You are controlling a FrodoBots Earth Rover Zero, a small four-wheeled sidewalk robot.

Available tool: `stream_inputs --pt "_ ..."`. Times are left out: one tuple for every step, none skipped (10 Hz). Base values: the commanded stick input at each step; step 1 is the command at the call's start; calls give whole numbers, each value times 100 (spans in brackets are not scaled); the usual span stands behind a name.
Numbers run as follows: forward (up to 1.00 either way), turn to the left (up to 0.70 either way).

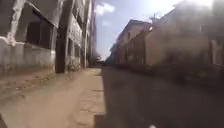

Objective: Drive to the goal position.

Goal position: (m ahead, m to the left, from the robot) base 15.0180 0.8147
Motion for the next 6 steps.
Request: stream_inputs --pt "100 0" --pt "100 0" --pt "100 0" --pt "100 0" --pt "100 0" --pt "100 0"
